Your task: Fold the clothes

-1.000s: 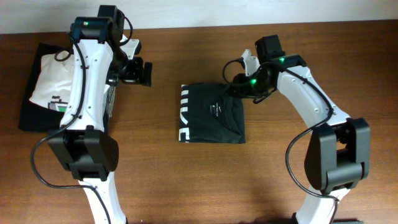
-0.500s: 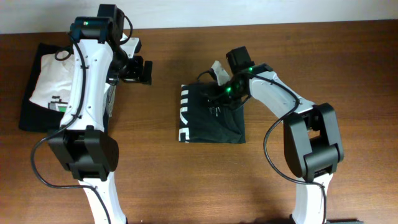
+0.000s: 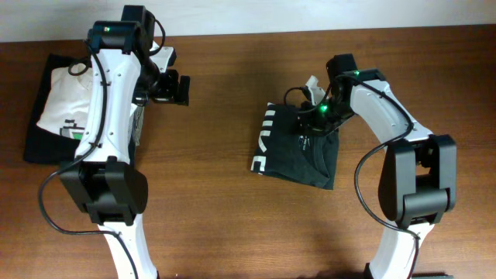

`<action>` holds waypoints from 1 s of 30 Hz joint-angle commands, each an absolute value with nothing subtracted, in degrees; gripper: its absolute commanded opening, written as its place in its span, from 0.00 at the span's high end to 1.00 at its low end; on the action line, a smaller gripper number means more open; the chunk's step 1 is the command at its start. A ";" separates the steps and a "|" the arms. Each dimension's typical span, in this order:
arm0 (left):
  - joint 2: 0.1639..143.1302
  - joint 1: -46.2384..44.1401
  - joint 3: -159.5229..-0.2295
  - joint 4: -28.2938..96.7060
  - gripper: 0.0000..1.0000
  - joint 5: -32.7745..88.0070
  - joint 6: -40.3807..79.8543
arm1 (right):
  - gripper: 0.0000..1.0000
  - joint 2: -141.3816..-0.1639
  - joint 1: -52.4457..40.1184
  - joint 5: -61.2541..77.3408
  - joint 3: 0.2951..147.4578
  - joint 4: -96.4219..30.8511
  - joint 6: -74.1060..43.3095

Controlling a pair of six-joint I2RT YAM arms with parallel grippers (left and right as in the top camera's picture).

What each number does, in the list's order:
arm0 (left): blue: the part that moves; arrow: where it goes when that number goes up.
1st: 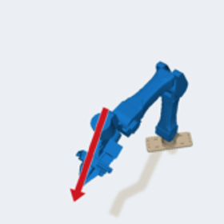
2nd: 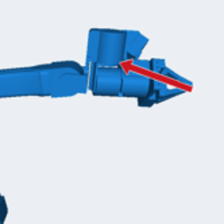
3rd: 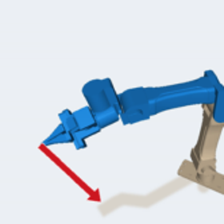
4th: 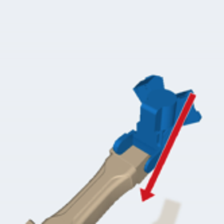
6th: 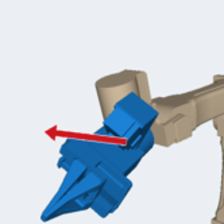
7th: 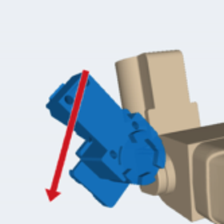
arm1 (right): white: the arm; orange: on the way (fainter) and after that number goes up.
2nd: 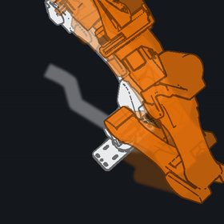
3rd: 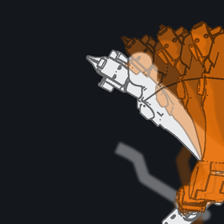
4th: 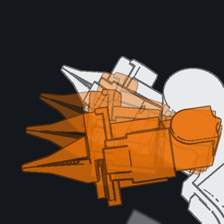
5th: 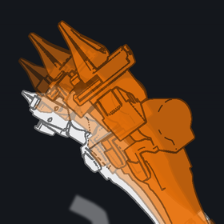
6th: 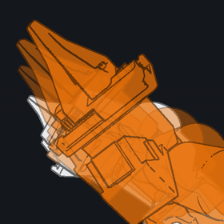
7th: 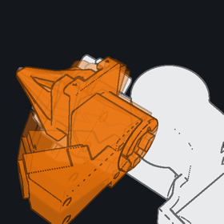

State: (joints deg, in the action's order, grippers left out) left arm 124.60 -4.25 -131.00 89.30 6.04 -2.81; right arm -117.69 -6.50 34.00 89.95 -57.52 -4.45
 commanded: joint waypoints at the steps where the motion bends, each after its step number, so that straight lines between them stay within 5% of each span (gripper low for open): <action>1: 122.67 -4.67 -132.05 89.17 0.01 6.92 -3.51 | 0.84 -115.02 -3.64 31.03 90.35 -58.13 -3.22; 4: 122.67 -6.37 -132.05 89.17 0.01 9.91 -3.53 | 0.88 -114.50 -0.10 31.00 90.35 -59.88 -3.25; 6: 122.78 -8.67 -131.70 88.38 0.02 13.43 -3.55 | 0.60 -114.52 2.94 30.87 90.32 -58.78 -3.42; 9: 122.78 -12.99 -128.99 85.93 0.02 15.79 -3.97 | 0.51 -114.89 5.21 25.82 90.13 -56.49 -3.42; 12: 122.78 -19.64 -122.26 80.79 0.01 15.90 -3.97 | 0.56 -116.27 4.89 24.91 88.88 -52.12 -4.12; 15: 122.80 -25.85 -111.50 73.52 0.01 15.90 -3.95 | 0.83 -120.22 4.80 23.68 88.55 -45.82 -8.69; 17: 122.80 -27.88 -106.39 69.91 0.01 16.51 -3.92 | 0.87 -121.32 4.97 23.51 88.55 -45.34 -8.67; 18: 122.80 -28.60 -104.44 68.38 0.01 18.04 -3.92 | 0.79 -121.36 4.95 23.75 88.55 -45.52 -8.62; 19: 122.80 -29.10 -103.13 67.09 0.01 19.44 -3.95 | 0.59 -121.21 4.95 24.16 88.55 -46.19 -8.36; 21: 122.80 -29.65 -101.51 64.88 0.01 20.88 -3.92 | 0.58 -121.23 4.89 24.67 88.55 -47.83 -8.40; 22: 122.83 -29.87 -101.12 64.42 0.01 21.06 -3.95 | 0.62 -121.23 4.89 25.02 88.55 -48.16 -8.40; 23: 122.87 -29.87 -101.12 64.38 0.01 21.06 -3.95 | 0.86 -121.23 4.91 24.93 88.55 -47.94 -8.40; 24: 122.87 -29.87 -101.12 64.34 0.02 21.06 -3.95 | 0.96 -121.23 5.61 23.38 89.34 -46.94 -8.40; 30: 122.87 -29.87 -101.12 64.66 0.03 21.04 -3.95 | 0.96 -120.90 11.00 23.70 98.13 -48.42 -8.47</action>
